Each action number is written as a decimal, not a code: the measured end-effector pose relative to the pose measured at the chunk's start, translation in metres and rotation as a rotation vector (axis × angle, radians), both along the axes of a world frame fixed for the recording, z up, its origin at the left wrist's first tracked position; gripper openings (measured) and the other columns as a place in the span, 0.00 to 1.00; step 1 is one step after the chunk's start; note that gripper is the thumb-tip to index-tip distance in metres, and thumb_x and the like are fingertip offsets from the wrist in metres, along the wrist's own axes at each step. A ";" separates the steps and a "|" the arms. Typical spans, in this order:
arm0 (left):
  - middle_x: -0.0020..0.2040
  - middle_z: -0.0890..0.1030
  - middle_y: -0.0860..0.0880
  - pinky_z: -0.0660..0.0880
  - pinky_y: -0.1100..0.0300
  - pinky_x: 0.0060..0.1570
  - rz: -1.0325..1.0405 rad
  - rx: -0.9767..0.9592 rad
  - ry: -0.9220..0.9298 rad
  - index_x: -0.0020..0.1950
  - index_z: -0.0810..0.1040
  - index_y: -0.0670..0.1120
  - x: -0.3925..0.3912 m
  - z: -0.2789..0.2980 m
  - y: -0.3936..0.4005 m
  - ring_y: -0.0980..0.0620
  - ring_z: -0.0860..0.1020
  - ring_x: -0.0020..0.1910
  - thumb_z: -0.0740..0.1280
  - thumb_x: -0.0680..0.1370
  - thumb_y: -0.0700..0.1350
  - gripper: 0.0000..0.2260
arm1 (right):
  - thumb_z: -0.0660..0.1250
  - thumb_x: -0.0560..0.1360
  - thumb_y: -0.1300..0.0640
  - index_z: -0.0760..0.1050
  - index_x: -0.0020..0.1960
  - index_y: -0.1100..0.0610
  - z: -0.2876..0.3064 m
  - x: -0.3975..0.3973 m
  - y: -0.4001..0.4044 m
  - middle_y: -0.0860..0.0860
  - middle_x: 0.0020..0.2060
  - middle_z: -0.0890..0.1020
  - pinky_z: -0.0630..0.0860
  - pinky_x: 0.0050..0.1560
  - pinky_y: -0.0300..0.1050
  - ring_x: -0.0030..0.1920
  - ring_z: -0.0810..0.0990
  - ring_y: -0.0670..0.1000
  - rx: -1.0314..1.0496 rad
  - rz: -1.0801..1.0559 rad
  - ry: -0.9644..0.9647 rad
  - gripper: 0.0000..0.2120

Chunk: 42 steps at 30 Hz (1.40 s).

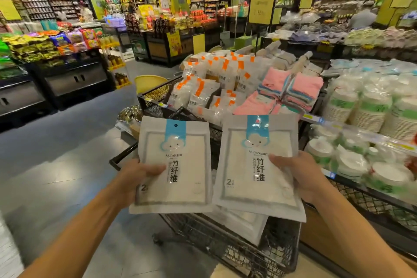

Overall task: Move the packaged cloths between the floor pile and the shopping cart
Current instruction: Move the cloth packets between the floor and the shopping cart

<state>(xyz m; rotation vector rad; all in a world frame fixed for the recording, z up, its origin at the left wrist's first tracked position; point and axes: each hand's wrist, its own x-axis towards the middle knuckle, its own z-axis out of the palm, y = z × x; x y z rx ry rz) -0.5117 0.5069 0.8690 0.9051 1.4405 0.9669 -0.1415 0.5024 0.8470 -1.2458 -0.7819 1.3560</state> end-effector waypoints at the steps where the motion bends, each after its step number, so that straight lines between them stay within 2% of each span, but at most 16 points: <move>1: 0.51 0.87 0.40 0.82 0.40 0.48 0.002 -0.004 0.004 0.61 0.79 0.39 0.000 -0.005 0.011 0.38 0.86 0.47 0.72 0.75 0.35 0.15 | 0.73 0.76 0.68 0.81 0.59 0.64 -0.007 0.002 0.009 0.61 0.51 0.88 0.86 0.42 0.54 0.47 0.88 0.61 -0.002 -0.015 0.009 0.13; 3: 0.50 0.87 0.40 0.80 0.37 0.54 0.025 -0.018 0.017 0.60 0.80 0.40 0.002 -0.014 0.034 0.38 0.86 0.48 0.74 0.72 0.35 0.16 | 0.73 0.76 0.68 0.81 0.61 0.64 -0.020 0.005 0.028 0.60 0.51 0.88 0.86 0.46 0.56 0.50 0.88 0.61 -0.018 -0.035 0.019 0.13; 6: 0.50 0.87 0.40 0.81 0.38 0.54 0.028 -0.034 0.035 0.59 0.80 0.40 0.008 -0.027 0.072 0.39 0.86 0.48 0.75 0.72 0.35 0.16 | 0.72 0.76 0.68 0.81 0.61 0.64 -0.036 0.008 0.054 0.60 0.51 0.88 0.84 0.52 0.59 0.51 0.88 0.61 -0.047 -0.052 0.021 0.14; 10: 0.49 0.87 0.41 0.82 0.43 0.49 -0.019 -0.067 0.047 0.58 0.80 0.38 0.018 -0.042 0.123 0.41 0.87 0.47 0.75 0.72 0.35 0.15 | 0.72 0.76 0.68 0.81 0.61 0.62 -0.050 0.014 0.084 0.59 0.51 0.88 0.85 0.50 0.58 0.50 0.88 0.60 -0.090 -0.082 0.014 0.13; 15: 0.51 0.87 0.40 0.81 0.42 0.54 -0.143 -0.119 0.045 0.59 0.81 0.37 0.031 -0.061 0.184 0.39 0.86 0.51 0.74 0.73 0.35 0.15 | 0.72 0.77 0.68 0.80 0.61 0.63 -0.065 0.023 0.113 0.60 0.50 0.88 0.83 0.52 0.59 0.50 0.88 0.61 -0.145 -0.147 -0.007 0.13; 20: 0.52 0.86 0.39 0.80 0.38 0.56 -0.286 -0.176 0.025 0.61 0.81 0.39 0.039 -0.097 0.252 0.38 0.85 0.51 0.74 0.73 0.36 0.16 | 0.72 0.77 0.69 0.79 0.63 0.65 -0.091 0.025 0.135 0.62 0.52 0.87 0.80 0.59 0.67 0.53 0.87 0.64 -0.220 -0.263 -0.009 0.15; 22: 0.52 0.86 0.39 0.80 0.38 0.56 -0.341 -0.211 0.018 0.61 0.81 0.39 0.044 -0.115 0.277 0.37 0.85 0.51 0.74 0.73 0.35 0.16 | 0.71 0.77 0.69 0.80 0.61 0.65 -0.101 0.020 0.140 0.62 0.51 0.87 0.82 0.57 0.65 0.52 0.87 0.64 -0.264 -0.329 -0.028 0.13; 26: 0.52 0.87 0.42 0.79 0.39 0.57 -0.433 -0.248 0.049 0.61 0.81 0.40 0.051 -0.164 0.322 0.39 0.85 0.52 0.74 0.73 0.35 0.16 | 0.71 0.76 0.69 0.80 0.58 0.63 -0.134 0.007 0.146 0.59 0.47 0.88 0.85 0.39 0.51 0.46 0.89 0.59 -0.355 -0.447 -0.056 0.11; 30: 0.52 0.87 0.45 0.78 0.37 0.59 -0.468 -0.273 0.122 0.60 0.81 0.42 0.050 -0.225 0.354 0.41 0.84 0.54 0.76 0.72 0.36 0.17 | 0.72 0.76 0.68 0.78 0.59 0.62 -0.184 -0.004 0.153 0.55 0.46 0.89 0.85 0.38 0.49 0.46 0.89 0.56 -0.444 -0.495 -0.072 0.13; 37: 0.49 0.88 0.47 0.80 0.38 0.56 -0.499 -0.375 0.255 0.56 0.83 0.44 0.039 -0.329 0.379 0.42 0.85 0.50 0.77 0.72 0.37 0.14 | 0.72 0.76 0.66 0.79 0.58 0.59 -0.273 -0.014 0.169 0.57 0.50 0.88 0.86 0.47 0.58 0.48 0.89 0.58 -0.588 -0.475 -0.107 0.11; 42: 0.51 0.87 0.45 0.80 0.39 0.57 -0.463 -0.455 0.307 0.58 0.82 0.43 0.045 -0.394 0.381 0.41 0.84 0.51 0.77 0.72 0.37 0.15 | 0.71 0.77 0.65 0.79 0.58 0.62 -0.335 -0.013 0.179 0.56 0.46 0.89 0.86 0.39 0.50 0.45 0.89 0.57 -0.665 -0.396 -0.148 0.10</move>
